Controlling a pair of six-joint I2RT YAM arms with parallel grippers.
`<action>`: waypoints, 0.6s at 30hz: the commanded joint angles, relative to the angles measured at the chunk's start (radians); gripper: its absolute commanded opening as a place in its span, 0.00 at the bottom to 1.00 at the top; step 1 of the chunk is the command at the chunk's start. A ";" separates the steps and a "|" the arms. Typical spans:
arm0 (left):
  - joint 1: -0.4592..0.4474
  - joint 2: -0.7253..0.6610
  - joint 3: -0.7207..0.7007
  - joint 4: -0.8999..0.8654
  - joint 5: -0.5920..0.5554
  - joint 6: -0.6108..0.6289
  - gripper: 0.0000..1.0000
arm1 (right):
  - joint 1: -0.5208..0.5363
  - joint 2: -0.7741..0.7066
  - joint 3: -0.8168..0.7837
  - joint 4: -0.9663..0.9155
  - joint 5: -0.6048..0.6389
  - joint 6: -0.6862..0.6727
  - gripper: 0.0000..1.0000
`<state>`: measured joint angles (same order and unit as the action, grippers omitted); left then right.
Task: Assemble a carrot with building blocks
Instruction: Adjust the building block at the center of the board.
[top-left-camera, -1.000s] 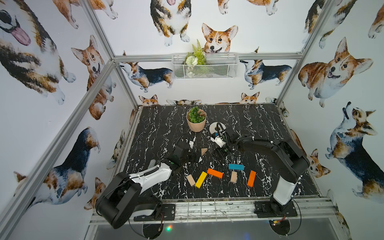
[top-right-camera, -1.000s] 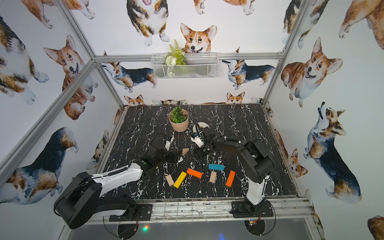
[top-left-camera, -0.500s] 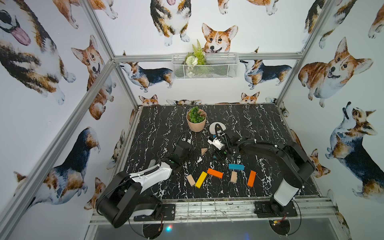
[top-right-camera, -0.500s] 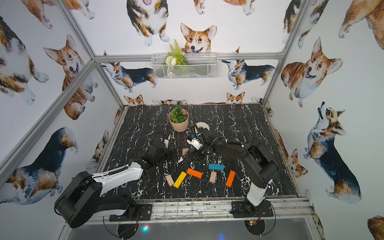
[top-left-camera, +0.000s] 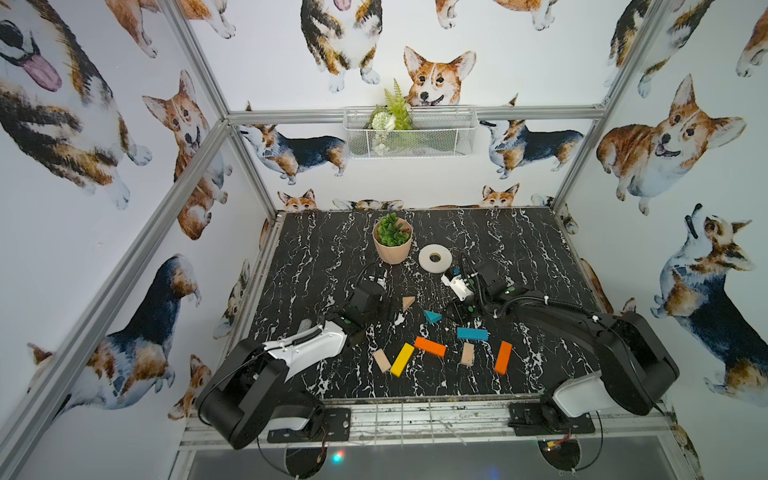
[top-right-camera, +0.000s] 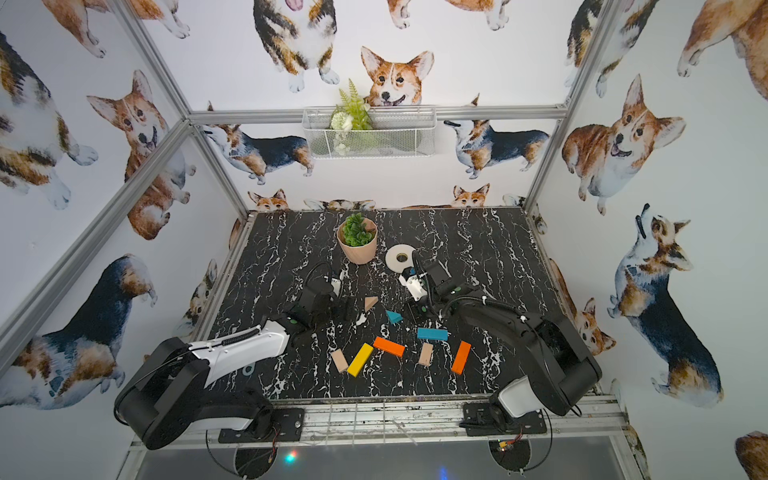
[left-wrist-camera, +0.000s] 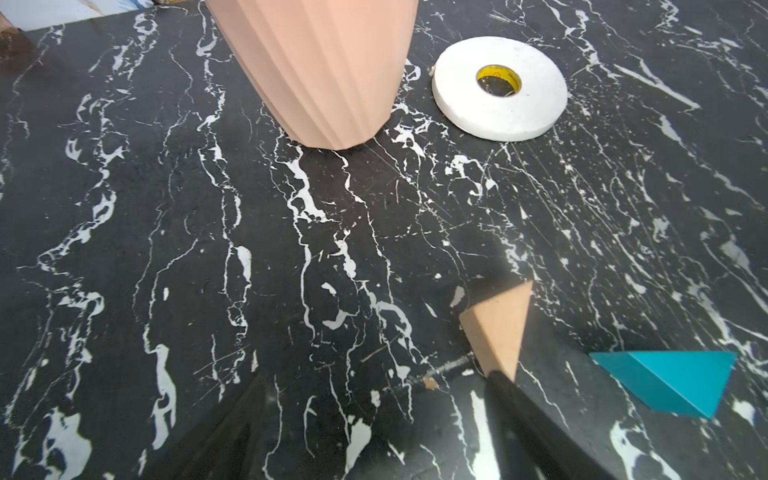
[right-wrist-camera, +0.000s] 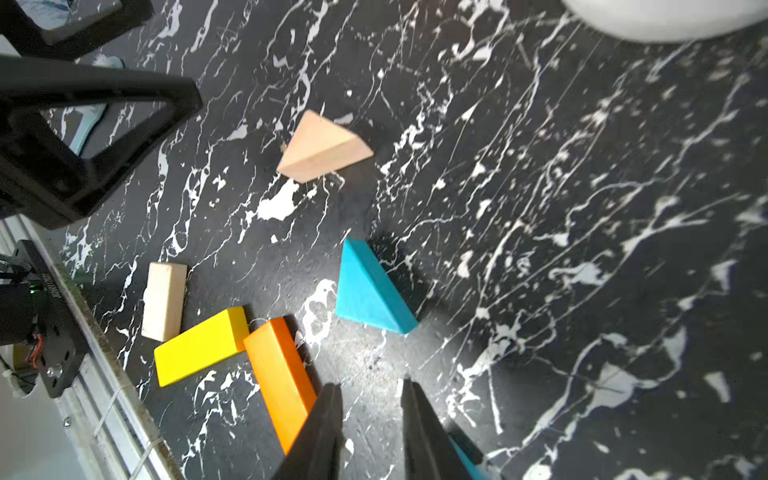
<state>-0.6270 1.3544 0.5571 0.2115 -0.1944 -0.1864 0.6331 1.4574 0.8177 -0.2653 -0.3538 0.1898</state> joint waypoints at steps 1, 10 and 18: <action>0.004 0.017 0.019 -0.010 0.049 -0.006 0.77 | 0.000 0.015 -0.009 0.014 -0.070 0.072 0.20; 0.015 0.099 0.077 -0.080 0.059 -0.033 0.05 | 0.010 0.118 0.020 0.055 -0.092 0.085 0.17; 0.018 0.178 0.115 -0.110 0.124 -0.045 0.06 | 0.011 0.186 0.078 0.034 -0.084 0.062 0.17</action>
<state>-0.6094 1.5188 0.6601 0.1173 -0.1120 -0.2188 0.6422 1.6337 0.8822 -0.2363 -0.4297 0.2588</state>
